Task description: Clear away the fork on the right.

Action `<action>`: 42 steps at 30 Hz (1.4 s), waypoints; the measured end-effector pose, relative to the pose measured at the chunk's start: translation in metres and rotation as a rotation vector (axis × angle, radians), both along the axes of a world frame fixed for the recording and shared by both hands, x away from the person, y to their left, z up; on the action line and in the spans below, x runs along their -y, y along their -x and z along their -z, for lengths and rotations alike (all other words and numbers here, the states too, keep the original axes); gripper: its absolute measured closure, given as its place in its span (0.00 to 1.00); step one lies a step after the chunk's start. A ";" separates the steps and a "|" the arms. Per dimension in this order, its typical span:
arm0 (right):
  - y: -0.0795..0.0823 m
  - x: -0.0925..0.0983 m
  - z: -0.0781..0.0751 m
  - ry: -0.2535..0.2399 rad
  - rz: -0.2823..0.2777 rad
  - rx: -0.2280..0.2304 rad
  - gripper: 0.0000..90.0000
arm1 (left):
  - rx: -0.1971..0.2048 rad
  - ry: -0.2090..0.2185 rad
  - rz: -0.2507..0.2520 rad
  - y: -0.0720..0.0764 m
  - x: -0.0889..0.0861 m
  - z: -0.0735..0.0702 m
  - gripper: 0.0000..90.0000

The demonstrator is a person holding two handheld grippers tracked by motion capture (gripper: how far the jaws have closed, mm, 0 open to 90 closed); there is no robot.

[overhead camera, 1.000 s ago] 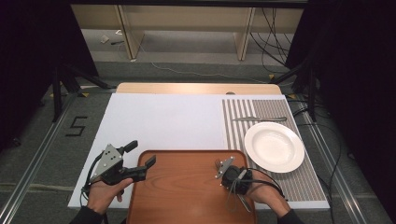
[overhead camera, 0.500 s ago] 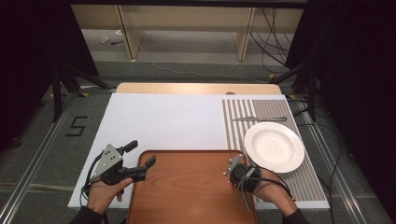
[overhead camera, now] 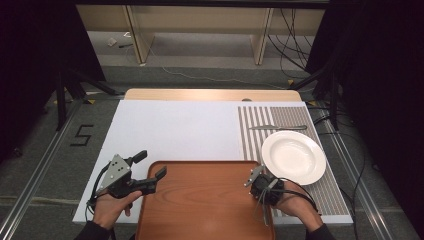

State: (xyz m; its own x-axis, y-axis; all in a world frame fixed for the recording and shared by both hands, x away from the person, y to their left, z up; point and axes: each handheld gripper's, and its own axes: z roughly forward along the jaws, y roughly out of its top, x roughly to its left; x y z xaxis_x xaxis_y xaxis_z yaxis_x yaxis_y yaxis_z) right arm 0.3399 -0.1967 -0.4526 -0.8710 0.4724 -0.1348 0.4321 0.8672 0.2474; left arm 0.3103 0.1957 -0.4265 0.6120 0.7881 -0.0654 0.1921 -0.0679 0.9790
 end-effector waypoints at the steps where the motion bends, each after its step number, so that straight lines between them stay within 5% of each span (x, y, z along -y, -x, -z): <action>1: 0.000 0.000 0.000 0.000 0.000 0.000 1.00 | 0.000 0.000 0.000 0.000 0.000 0.000 0.18; 8: 0.001 0.000 -0.001 -0.019 0.001 0.006 0.97 | 0.001 0.001 0.000 0.000 0.000 0.000 0.18; 10: 0.001 0.001 -0.007 -0.097 0.005 0.030 0.92 | 0.001 -0.001 0.001 0.000 0.000 0.000 0.18; 11: 0.001 0.001 -0.007 -0.097 0.005 0.030 0.92 | 0.001 -0.001 0.001 0.000 0.000 0.000 0.18; 12: 0.002 0.000 -0.012 -0.175 -0.002 0.054 0.88 | 0.000 0.000 0.001 0.000 0.000 0.000 0.18; 15: 0.004 -0.001 -0.017 -0.242 -0.006 0.083 0.84 | 0.001 0.000 0.001 0.000 0.000 0.000 0.18; 21: 0.005 -0.002 -0.023 -0.322 0.002 0.100 0.75 | 0.000 -0.002 0.002 0.000 0.000 0.000 0.18; 24: 0.005 -0.003 -0.026 -0.378 0.028 0.113 0.60 | 0.000 -0.001 0.002 0.000 0.000 0.000 0.18; 30: 0.005 -0.003 -0.031 -0.469 0.073 0.126 0.48 | 0.000 -0.002 0.002 0.000 0.000 0.000 0.18; 38: 0.008 -0.001 -0.044 -0.649 0.119 0.184 0.44 | -0.004 -0.002 0.003 0.000 0.000 0.000 0.18; 42: 0.010 -0.001 -0.047 -0.694 0.121 0.220 0.43 | -0.005 -0.003 0.004 0.000 0.000 0.000 0.18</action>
State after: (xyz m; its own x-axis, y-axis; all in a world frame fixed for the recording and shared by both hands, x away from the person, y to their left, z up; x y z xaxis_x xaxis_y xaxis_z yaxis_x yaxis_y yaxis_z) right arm 0.3294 -0.1962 -0.4052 -0.7948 0.6035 0.0643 0.3914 0.4287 0.8142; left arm 0.3105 0.1953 -0.4268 0.6146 0.7860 -0.0666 0.1970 -0.0711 0.9778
